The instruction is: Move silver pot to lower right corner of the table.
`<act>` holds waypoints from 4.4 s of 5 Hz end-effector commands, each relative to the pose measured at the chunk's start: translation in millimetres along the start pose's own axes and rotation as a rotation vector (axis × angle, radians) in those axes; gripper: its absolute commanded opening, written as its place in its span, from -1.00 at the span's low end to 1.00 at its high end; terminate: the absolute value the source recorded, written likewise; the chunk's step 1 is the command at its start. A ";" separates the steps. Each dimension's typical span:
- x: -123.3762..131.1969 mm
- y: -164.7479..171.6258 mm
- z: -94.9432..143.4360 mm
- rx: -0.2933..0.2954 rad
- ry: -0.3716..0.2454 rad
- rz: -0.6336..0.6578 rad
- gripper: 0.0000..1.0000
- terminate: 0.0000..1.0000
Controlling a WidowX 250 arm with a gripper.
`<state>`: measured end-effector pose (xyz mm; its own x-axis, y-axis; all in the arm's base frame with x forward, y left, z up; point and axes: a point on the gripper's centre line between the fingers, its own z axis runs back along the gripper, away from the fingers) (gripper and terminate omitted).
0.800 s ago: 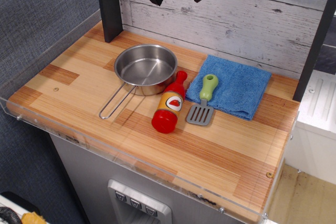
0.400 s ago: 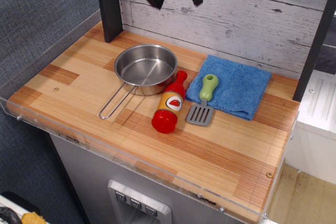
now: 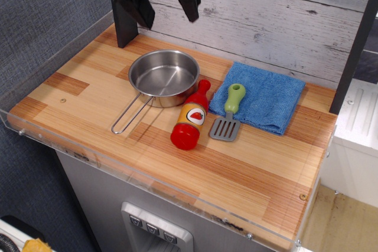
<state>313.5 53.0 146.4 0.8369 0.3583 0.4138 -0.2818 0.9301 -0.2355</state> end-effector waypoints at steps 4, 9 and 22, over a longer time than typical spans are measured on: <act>-15.2 57.6 -28.6 0.226 0.001 0.396 1.00 -1.00; -31.9 83.3 -77.6 0.368 0.077 0.446 1.00 -1.00; 7.3 10.9 -13.3 0.028 -0.077 -0.359 -1.00 -1.00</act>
<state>328.1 63.9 119.6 0.8725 0.0224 0.4881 0.0076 0.9982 -0.0594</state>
